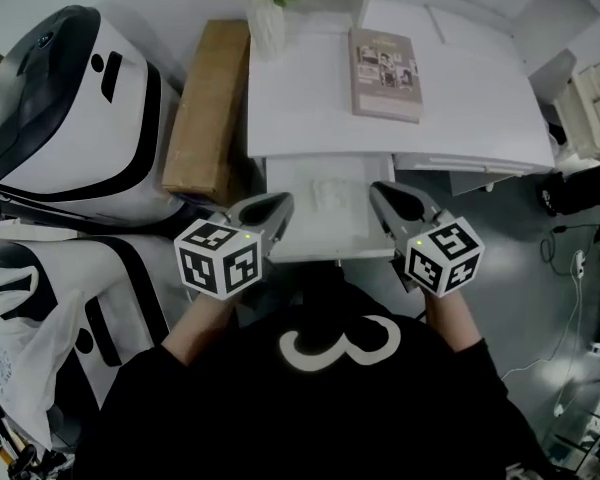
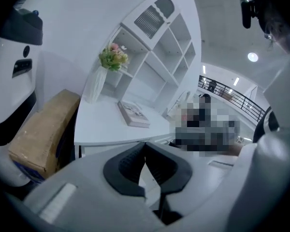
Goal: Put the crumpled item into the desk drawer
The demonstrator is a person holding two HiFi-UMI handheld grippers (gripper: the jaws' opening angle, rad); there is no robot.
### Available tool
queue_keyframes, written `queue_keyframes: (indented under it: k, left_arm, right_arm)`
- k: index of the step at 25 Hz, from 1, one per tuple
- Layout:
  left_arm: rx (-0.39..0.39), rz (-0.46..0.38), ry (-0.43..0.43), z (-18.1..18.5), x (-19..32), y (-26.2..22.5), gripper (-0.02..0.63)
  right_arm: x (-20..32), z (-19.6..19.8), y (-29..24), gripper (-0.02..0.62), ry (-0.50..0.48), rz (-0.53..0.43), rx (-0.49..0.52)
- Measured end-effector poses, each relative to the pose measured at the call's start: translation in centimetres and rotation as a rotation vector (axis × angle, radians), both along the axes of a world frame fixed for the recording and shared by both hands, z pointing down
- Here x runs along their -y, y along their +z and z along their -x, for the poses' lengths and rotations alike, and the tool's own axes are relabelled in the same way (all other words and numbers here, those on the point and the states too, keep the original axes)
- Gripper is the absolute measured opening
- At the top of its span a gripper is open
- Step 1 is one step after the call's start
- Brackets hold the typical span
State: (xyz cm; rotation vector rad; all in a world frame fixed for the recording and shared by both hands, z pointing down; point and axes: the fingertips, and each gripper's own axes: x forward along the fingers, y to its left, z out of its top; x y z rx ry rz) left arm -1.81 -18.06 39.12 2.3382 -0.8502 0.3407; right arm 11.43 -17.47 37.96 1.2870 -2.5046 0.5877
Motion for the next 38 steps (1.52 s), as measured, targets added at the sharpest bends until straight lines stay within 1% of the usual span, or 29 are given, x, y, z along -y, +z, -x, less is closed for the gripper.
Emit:
queue_keyframes:
  k: [1,3,9,11,13,17,23,30,38]
  left_arm:
    - [-0.005,-0.017,0.01,0.0,-0.4,-0.8,0.011]
    - [-0.017,-0.046,0.026,0.0,-1.1,-2.3,0.011]
    - [-0.073,-0.12,0.058,0.1,-2.9,-6.3,0.011]
    - [-0.085,-0.142,0.069,0.1,-3.3,-7.2,0.011]
    - [-0.092,-0.152,0.083,0.0,-3.6,-7.7,0.011]
    - [-0.098,-0.148,0.105,-0.3,-4.0,-7.5,0.011]
    - [-0.106,-0.129,0.119,-0.6,-3.9,-6.8,0.011]
    - [-0.114,-0.112,0.135,-1.4,-3.5,-6.4,0.011]
    - [-0.116,-0.103,0.143,-2.4,-2.7,-5.9,0.011]
  right_arm:
    - [-0.5,0.1,-0.7,0.003,0.002,-0.018,0.008]
    - [-1.6,0.4,-2.1,0.003,0.004,-0.044,0.032]
    - [-4.2,1.3,-5.2,0.003,0.007,-0.086,0.109]
    - [-4.7,1.7,-6.0,0.003,0.017,-0.109,0.137]
    - [-5.1,1.9,-6.4,0.003,0.02,-0.126,0.138]
    - [-5.5,2.3,-6.2,0.002,0.02,-0.118,0.151]
    - [-5.6,2.5,-5.7,0.002,0.011,-0.107,0.144]
    - [-5.2,2.1,-5.0,0.002,0.024,-0.078,0.156]
    - [-4.3,1.2,-4.5,0.003,0.032,-0.069,0.164]
